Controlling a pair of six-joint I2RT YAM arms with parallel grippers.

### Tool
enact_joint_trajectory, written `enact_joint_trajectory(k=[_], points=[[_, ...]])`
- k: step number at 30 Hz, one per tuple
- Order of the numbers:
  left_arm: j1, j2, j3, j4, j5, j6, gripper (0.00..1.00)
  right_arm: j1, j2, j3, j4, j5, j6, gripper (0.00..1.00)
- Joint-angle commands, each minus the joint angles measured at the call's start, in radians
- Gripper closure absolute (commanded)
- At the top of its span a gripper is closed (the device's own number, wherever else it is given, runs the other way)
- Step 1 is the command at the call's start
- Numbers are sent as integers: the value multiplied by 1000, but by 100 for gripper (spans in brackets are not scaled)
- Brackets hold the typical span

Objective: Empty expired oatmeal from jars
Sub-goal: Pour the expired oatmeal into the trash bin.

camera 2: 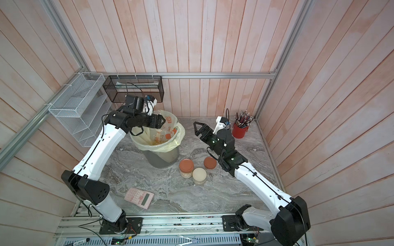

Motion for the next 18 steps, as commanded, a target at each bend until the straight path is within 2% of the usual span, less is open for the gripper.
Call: enact_joint_trajectory(k=[1,2,4,6,7,8,9,10,12,13,14,16,17,18], points=[[54,-103,-53,76,11,9,81,-1,3,10,-2,-21,-15,4],[55,-71,-18,67,50,2,83,-1,5,7,5,-16,-12,4],[51,-13,70,-77,37,3,89,-1,19,23,5,-24,-17,4],[58,-93,-35,-60,-56,23,88,0,28,36,-3,-48,-26,4],[81,-155,-112,22,-56,24,82,3,28,32,2,-53,-25,5],[101,-181,-143,94,-8,3,79,7,29,27,9,-46,-21,5],[108,-164,-122,127,69,-16,79,9,29,20,14,-41,-16,5],[91,-109,-47,86,113,-16,83,10,33,15,21,-39,-9,5],[37,-26,79,-74,58,-6,90,11,41,13,26,-47,-5,5],[20,-46,51,-107,-2,6,91,13,42,9,30,-52,0,6],[21,-96,-23,-71,-23,10,90,15,37,3,37,-55,1,6],[45,-186,-150,98,-22,-1,80,28,18,-17,42,-28,0,6],[49,-164,-123,117,14,-5,79,29,15,-21,43,-19,4,6],[45,-100,-32,67,37,-5,84,30,15,-22,44,-15,5,6]])
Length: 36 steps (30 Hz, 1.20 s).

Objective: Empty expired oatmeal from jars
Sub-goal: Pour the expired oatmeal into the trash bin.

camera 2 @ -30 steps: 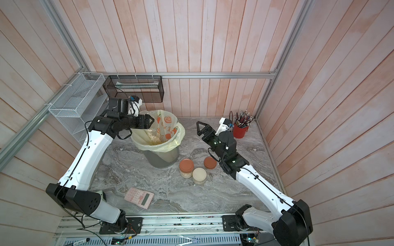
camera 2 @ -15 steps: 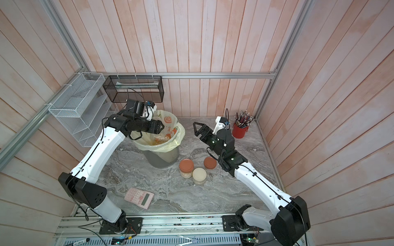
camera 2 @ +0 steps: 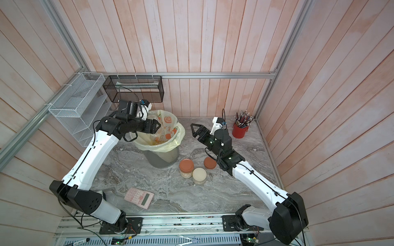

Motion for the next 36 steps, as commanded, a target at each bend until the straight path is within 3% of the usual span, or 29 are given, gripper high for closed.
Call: enact_joint_trajectory(k=[1,3,5,6,8,10,12,14,16,18,20,22,24,26,28,29,31,33,35,36], points=[[6,86,170,-10,23,3,89,9,-13,-6,19,20,3,6],[-9,106,205,-128,-54,18,92,10,-1,17,11,3,-13,6],[12,-31,-11,3,-100,33,88,11,-2,18,17,-4,-15,6],[42,-84,-81,99,-57,21,80,14,-6,9,28,4,-11,6],[70,-37,-17,126,68,-8,83,16,-6,-5,40,19,0,7],[33,58,118,-67,39,3,91,15,6,5,37,15,-2,7],[18,-28,-18,-41,-43,21,90,17,15,12,40,-4,-4,7],[59,-116,-135,139,-7,20,77,23,16,7,52,0,-2,7],[53,-3,43,60,36,20,84,26,21,8,52,4,1,7],[2,124,235,-159,-27,45,92,28,28,14,51,-2,0,8],[-9,59,109,-129,-90,65,92,33,21,6,67,1,2,8],[39,-63,-57,59,-43,53,81,41,2,-10,74,24,1,8],[48,-12,26,46,58,36,86,44,-6,-11,60,45,-1,8],[17,61,112,-93,39,42,91,44,0,-1,46,46,-9,8],[13,-8,-7,-49,-37,49,90,46,-1,-3,59,30,-12,8],[26,-58,-63,45,-51,39,84,47,-1,-11,68,35,-8,8],[41,-36,3,57,56,13,84,48,6,-19,83,40,5,8],[-2,36,96,-92,24,25,89,47,22,1,70,23,-3,8],[-4,-13,-7,-63,-32,32,89,52,18,6,70,7,-14,8],[14,-54,-62,26,-21,31,84,52,13,-1,74,13,-14,8]])
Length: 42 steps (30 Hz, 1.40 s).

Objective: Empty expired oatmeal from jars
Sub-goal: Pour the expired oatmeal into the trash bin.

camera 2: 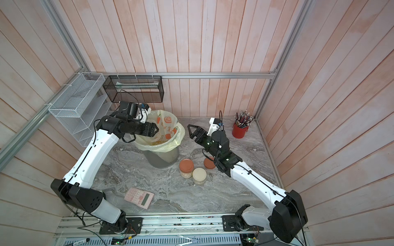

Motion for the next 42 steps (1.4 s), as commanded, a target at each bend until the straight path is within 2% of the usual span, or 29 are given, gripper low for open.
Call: enact_joint_trajectory(k=[1,2,4,5,6,7,9,11,12,13,15,16,18,19,20,21,22,23,24,25,26,27,28,29,30,33,36,42], points=[[16,-72,-58,139,22,-2,81,10,-4,3,20,6,-8,8],[17,-36,-5,118,46,-6,82,11,-8,3,12,13,-10,8],[-26,69,126,-65,3,-1,90,10,-10,14,-2,15,-22,8],[-43,65,90,-79,-35,8,90,11,-13,11,-1,15,-23,8],[-42,23,7,-21,-59,13,90,11,-18,3,16,19,-21,8],[-16,-21,-63,77,-34,13,86,12,-21,-9,30,27,-14,8],[42,-13,-32,126,93,-9,84,10,-14,-9,26,33,-12,8],[17,47,60,-21,58,-6,90,10,0,7,14,18,-16,9],[-4,22,17,-31,11,4,90,10,5,11,23,6,-18,9],[-6,-28,-69,31,-12,9,89,11,8,7,36,2,-17,9],[48,-88,-136,174,44,1,80,11,15,3,46,6,-11,9],[67,-51,-89,149,84,-5,82,11,21,7,43,5,-10,9],[30,59,86,-50,51,-6,91,11,35,29,31,-6,-18,9],[2,51,66,-65,9,-3,91,12,37,30,37,-14,-20,9],[-17,-6,-33,-11,-27,10,90,12,33,24,48,-19,-17,9],[1,-67,-128,93,-38,8,83,12,27,15,55,-13,-17,9],[32,-82,-150,168,-8,-3,79,12,24,7,57,-2,-13,9],[64,-55,-109,173,75,-13,82,13,23,1,59,9,-9,9],[71,9,-17,90,105,-23,88,11,27,1,58,8,-6,9],[50,59,63,-20,87,-15,92,10,33,8,54,-2,-7,9],[25,49,36,-40,40,-1,92,9,34,11,53,-11,-10,9],[19,-3,-46,21,-8,8,92,11,30,7,61,-18,-13,9],[45,-55,-116,112,-14,-9,87,14,28,-1,67,-11,-14,9],[89,-80,-135,183,65,-39,84,16,27,-10,72,5,-4,9],[105,-64,-88,182,123,-70,85,13,30,-14,76,6,3,9],[11,11,58,126,78,-87,88,15,40,2,68,-14,-1,9],[7,-46,-10,250,81,-159,88,18,30,3,77,-17,-1,9],[31,-193,-149,463,124,-326,83,18,11,3,79,-11,9,8]])
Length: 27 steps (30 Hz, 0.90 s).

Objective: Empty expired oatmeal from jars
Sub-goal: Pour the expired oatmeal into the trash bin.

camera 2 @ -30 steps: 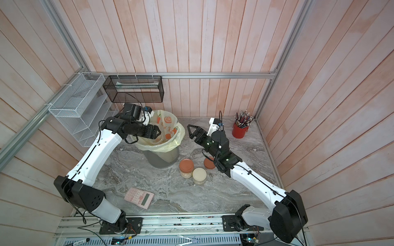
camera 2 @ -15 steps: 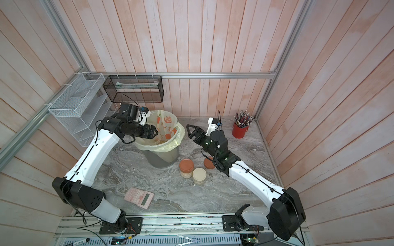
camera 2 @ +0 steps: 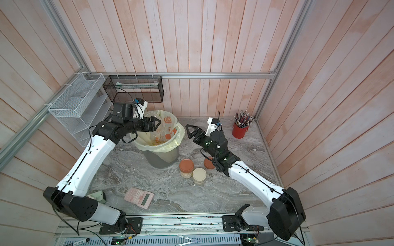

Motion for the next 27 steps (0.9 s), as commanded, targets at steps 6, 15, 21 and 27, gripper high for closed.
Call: enact_joint_trajectory(k=[6,15,21,27], points=[[19,-111,-48,215,70,-161,83,14,1,15,78,-47,45,7],[21,-294,-300,477,66,-384,82,100,37,2,241,-19,100,7],[21,-378,-443,694,152,-570,81,171,61,-19,352,43,171,7],[20,-428,-507,793,145,-673,81,207,64,-12,381,85,228,5]])
